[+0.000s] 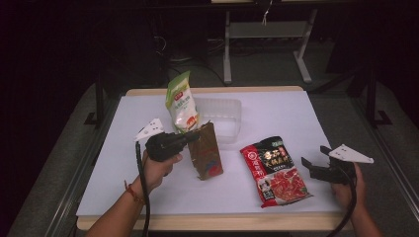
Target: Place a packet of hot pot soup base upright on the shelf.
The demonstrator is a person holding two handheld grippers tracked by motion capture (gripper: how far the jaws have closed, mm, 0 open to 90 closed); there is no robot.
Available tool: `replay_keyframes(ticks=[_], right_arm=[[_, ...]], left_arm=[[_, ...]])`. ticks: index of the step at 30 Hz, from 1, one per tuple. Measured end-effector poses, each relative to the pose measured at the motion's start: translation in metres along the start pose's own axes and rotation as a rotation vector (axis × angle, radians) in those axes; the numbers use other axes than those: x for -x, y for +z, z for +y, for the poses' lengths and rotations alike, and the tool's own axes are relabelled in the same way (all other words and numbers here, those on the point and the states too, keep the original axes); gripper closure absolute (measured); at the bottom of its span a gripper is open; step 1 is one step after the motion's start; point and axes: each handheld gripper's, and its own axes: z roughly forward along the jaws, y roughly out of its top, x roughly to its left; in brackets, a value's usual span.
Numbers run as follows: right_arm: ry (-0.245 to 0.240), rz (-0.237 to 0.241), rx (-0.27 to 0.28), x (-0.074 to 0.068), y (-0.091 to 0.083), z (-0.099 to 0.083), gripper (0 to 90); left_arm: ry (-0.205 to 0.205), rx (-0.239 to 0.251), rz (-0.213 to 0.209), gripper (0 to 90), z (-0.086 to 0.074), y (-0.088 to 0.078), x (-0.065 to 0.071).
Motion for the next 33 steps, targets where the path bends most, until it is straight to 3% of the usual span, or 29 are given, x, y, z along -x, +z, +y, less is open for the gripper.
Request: replay_keyframes(ticks=[9, 14, 23, 28, 33], right_arm=[[0.008, -0.004, 0.017, 0.0, -0.002, -0.001, 15.8], [0.003, -0.006, 0.016, 0.0, -0.002, -0.001, 15.8], [-0.001, -0.009, 0.029, -0.001, -0.003, -0.001, 15.8], [-0.002, -0.015, 0.031, -0.001, -0.003, -0.001, 15.8], [-0.003, -0.017, 0.028, -0.001, -0.003, -0.001, 15.8]], left_arm=[[0.0, 0.065, -0.019, 88.3, 0.012, -0.007, 0.007], [0.003, 0.076, -0.015, 88.3, 0.015, -0.009, 0.007], [0.017, 0.119, 0.023, 88.4, 0.028, -0.013, 0.003], [0.042, 0.135, 0.032, 88.4, 0.039, -0.013, 0.005], [0.069, 0.14, 0.071, 88.4, 0.053, -0.012, 0.003]])
